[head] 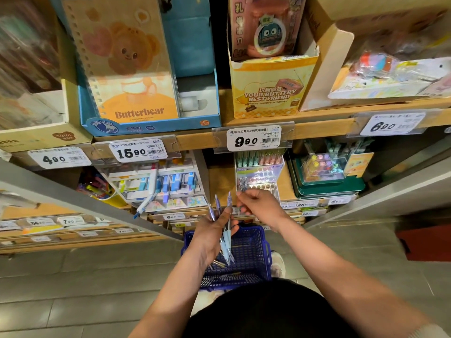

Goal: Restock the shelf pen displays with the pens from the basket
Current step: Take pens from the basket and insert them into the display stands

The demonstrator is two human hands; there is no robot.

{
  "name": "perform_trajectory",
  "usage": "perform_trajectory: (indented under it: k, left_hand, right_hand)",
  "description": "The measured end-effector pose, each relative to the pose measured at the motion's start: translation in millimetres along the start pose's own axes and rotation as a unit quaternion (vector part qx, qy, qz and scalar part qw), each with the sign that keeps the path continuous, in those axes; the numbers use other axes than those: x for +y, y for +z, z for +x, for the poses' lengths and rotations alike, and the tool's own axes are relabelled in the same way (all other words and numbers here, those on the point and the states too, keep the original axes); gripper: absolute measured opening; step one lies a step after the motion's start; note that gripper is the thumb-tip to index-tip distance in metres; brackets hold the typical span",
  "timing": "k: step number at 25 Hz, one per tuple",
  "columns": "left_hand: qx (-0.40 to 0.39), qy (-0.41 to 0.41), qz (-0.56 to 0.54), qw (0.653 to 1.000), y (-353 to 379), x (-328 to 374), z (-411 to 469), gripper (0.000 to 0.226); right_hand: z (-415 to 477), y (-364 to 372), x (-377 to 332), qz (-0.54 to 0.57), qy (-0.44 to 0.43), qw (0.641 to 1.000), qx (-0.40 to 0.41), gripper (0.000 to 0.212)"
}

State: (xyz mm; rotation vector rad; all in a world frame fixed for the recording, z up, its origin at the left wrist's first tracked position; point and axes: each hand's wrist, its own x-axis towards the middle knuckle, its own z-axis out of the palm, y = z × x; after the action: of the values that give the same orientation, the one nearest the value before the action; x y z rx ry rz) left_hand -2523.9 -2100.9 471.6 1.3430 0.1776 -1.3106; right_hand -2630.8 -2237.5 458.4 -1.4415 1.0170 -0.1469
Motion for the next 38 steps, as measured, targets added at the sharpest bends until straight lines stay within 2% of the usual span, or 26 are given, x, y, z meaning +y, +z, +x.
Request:
perform_trajectory:
  k: [1,3,7,10,12,15,18,21,26,32,38]
  left_hand:
    - [-0.004,0.001,0.003,1.000,1.2,-1.7,0.2,0.027]
    - [-0.011,0.004,0.013,1.000,4.3,-4.2,0.8,0.026]
    - [-0.026,0.013,0.053,0.998,10.4,-4.6,1.0,0.023]
    - [-0.021,0.012,0.071,0.997,10.3,-3.6,2.4,0.021]
    - [-0.010,0.010,0.082,0.997,8.9,-1.5,4.8,0.019]
    - [0.000,-0.002,0.056,0.998,3.9,-0.2,5.4,0.018]
    - [-0.004,-0.011,0.032,0.999,-0.5,-2.4,2.8,0.020]
    - [-0.006,-0.001,0.025,1.000,1.5,-3.2,0.6,0.022]
    - [0.006,0.006,0.022,1.000,1.4,2.3,-2.8,0.012]
    - [0.013,0.008,0.019,1.000,0.5,2.6,-6.7,0.024]
    - [0.008,0.007,0.013,1.000,-2.1,3.6,-9.1,0.024]
  right_hand:
    - [-7.7,-1.6,-4.9,0.046,0.003,0.998,-0.039,0.021]
    - [-16.5,-4.1,-9.8,0.068,0.011,0.996,-0.064,0.014]
    - [-17.2,-4.0,-11.5,0.070,0.044,0.996,-0.028,0.007]
    - [-15.1,-5.9,-11.3,0.088,0.046,0.995,-0.012,0.010]
    - [-12.5,-16.2,-13.3,0.116,0.023,0.993,0.024,0.012]
    - [-6.5,-42.2,-15.8,0.144,-0.014,0.982,0.123,0.010]
    - [-0.1,-53.2,-9.4,0.069,-0.066,0.976,0.197,0.007]
    - [4.1,-44.1,1.7,-0.032,-0.120,0.964,0.234,0.009]
    - [11.5,-26.2,14.9,-0.138,-0.151,0.952,0.226,0.016]
    - [19.8,-16.9,10.3,-0.227,-0.200,0.933,0.197,0.022]
    - [24.2,-12.3,18.7,-0.274,-0.190,0.923,0.191,0.016]
